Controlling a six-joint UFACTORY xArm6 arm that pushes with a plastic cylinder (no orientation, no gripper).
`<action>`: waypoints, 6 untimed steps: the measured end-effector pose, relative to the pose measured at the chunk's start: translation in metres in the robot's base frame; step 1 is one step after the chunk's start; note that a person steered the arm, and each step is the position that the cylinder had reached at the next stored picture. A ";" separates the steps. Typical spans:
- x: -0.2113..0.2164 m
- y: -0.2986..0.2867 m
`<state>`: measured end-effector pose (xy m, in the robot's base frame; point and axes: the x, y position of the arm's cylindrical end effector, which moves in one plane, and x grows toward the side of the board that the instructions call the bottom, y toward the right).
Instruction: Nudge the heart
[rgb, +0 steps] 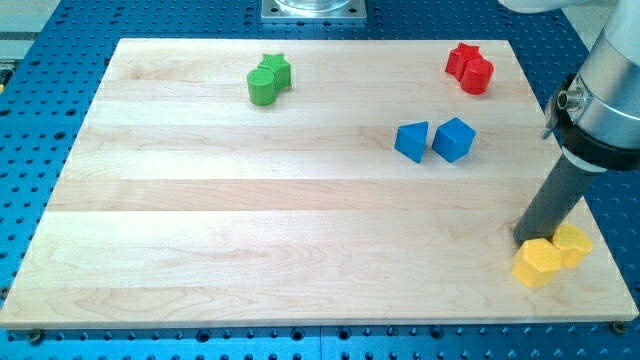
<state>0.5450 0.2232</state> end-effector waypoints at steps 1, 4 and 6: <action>-0.001 0.008; -0.004 0.046; 0.000 0.046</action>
